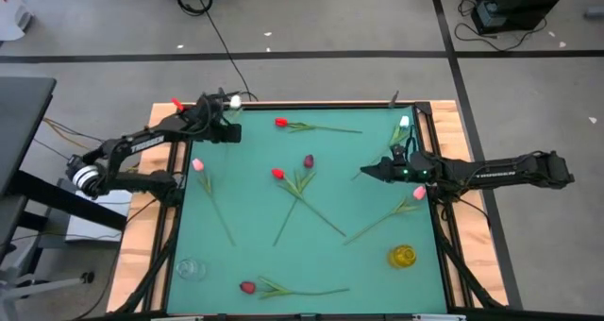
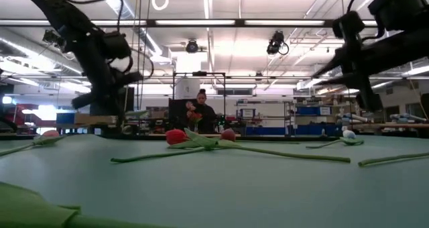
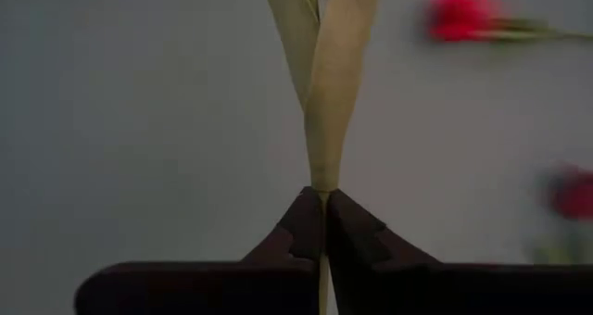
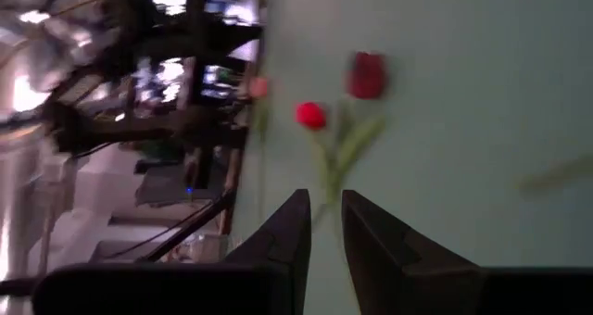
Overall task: Sort flowers into vase by color
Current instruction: Put the left white flower into the transparent vase
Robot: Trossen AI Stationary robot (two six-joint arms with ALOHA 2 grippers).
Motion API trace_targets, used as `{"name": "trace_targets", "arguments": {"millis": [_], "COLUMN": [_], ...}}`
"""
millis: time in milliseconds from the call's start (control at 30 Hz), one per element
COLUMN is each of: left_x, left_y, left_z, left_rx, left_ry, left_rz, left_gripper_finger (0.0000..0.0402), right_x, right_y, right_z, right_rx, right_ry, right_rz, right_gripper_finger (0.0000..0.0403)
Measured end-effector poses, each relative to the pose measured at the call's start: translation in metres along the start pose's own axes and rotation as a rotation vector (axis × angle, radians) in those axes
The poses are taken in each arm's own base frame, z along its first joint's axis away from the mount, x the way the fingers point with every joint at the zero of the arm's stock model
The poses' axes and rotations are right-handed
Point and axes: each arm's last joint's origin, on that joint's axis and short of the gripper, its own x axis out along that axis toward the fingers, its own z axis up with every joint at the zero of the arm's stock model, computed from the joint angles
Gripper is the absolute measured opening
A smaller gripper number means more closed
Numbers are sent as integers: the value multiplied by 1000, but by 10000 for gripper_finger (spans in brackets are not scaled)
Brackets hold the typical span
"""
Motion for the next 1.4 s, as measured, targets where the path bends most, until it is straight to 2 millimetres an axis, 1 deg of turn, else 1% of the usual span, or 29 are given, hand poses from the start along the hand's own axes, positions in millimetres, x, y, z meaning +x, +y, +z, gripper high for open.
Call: {"name": "trace_targets", "arguments": {"millis": [67, 133, 233, 300, 433, 500, 567, 633, 733, 833, 933, 1033, 1133, 1233, 1333, 1400], "left_x": [-8, -17, -29, -34, -41, -42, -41, -41, -39, -35, -33, -36, -40, -42, -42, -42], "left_y": [-12, -26, -47, -62, -92, -107, -120, -131, -142, -149, -155, -161, -166, -169, -169, -169], "left_z": [2, 2, 0, -2, -8, -14, -19, -24, -31, -38, -46, -54, -61, -65, -66, -65], "left_rx": [117, 210, 307, 356, 416, 437, 457, 469, 476, 491, 564, 659, 714, 732, 723, 720], "left_ry": [-20, -46, -126, -179, -278, -328, -378, -412, -439, -441, -457, -487, -535, -557, -561, -565], "left_rz": [-172, -333, -483, -565, -719, -763, -819, -867, -900, -917, -935, -957, -976, -968, -951, -949], "left_gripper_finger": [11, 11, 11, 11, 11, 11, 11, 11, 11, 11, 11, 11, 11, 11, 11, 11], "right_x": [0, 1, 7, 14, 35, 48, 61, 75, 94, 112, 127, 138, 146, 151, 149, 148], "right_y": [12, 23, 42, 57, 97, 116, 131, 144, 160, 167, 169, 169, 169, 173, 181, 183], "right_z": [3, 6, 13, 17, 25, 29, 33, 38, 42, 42, 41, 40, 37, 35, 32, 31], "right_rx": [-65, -123, -223, -310, -479, -543, -582, -604, -647, -688, -702, -716, -743, -778, -832, -863], "right_ry": [-29, -58, -79, -68, -59, -66, -82, -86, -82, -69, -46, -15, 6, 45, 48, 43], "right_rz": [120, 177, 160, 157, 194, 202, 179, 169, 181, 176, 169, 174, 178, 219, 265, 269], "right_gripper_finger": [75, 76, 86, 101, 144, 168, 186, 196, 197, 194, 193, 193, 193, 192, 185, 178]}}
